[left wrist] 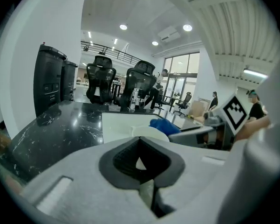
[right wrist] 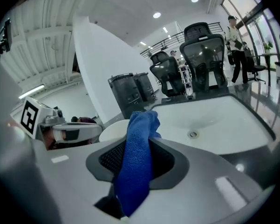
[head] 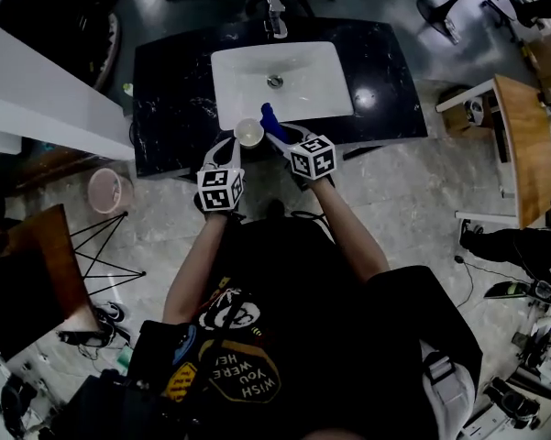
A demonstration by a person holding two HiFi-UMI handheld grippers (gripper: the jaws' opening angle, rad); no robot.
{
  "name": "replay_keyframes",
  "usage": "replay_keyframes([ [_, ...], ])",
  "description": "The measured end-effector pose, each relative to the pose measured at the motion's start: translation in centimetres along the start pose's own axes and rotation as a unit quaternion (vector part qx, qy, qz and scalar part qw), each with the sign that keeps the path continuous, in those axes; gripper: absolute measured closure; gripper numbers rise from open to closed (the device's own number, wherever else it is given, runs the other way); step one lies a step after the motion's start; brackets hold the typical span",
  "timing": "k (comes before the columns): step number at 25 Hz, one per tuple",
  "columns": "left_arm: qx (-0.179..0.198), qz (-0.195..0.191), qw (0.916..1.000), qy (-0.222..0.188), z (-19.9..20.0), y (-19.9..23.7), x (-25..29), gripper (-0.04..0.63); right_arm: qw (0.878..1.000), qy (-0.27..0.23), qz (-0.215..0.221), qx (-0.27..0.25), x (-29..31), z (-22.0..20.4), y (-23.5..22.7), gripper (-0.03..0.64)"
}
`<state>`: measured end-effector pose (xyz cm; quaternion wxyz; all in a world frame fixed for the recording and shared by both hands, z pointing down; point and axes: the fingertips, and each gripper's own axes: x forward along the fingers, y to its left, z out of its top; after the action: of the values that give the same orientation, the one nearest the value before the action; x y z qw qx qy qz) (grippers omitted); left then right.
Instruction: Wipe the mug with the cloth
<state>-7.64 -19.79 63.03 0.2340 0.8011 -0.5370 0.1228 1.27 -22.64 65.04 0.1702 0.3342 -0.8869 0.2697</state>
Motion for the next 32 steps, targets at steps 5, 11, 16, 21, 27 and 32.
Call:
replay_keyframes([
  [5,-0.011,0.004,0.9999,-0.006,0.1,0.1,-0.1,0.594,0.997,0.031,0.056,-0.045,-1.6,-3.6,4.2,0.48],
  [11,-0.015,0.007,0.9999,-0.004,-0.2,-0.1,-0.3,0.594,0.996,0.033,-0.008,-0.076,-2.0,-1.3,1.1,0.482],
  [16,-0.019,0.008,0.9998,-0.004,-0.1,0.0,-0.2,0.594,0.993,0.049,-0.024,-0.107,-0.6,0.7,-0.8,0.482],
  [21,-0.039,0.01,0.9992,-0.004,-0.2,0.0,-0.1,0.594,0.987,0.091,0.054,-0.12,-1.2,-3.3,5.3,0.482],
  [27,-0.027,0.001,0.9996,-0.002,-0.3,-0.6,-0.1,0.594,0.99,0.072,0.028,-0.116,-2.4,-3.0,3.7,0.48],
  [32,-0.032,0.0,0.9995,-0.001,-0.3,-0.4,0.0,0.594,0.992,0.055,-0.033,-0.112,-1.3,0.7,-0.7,0.48],
])
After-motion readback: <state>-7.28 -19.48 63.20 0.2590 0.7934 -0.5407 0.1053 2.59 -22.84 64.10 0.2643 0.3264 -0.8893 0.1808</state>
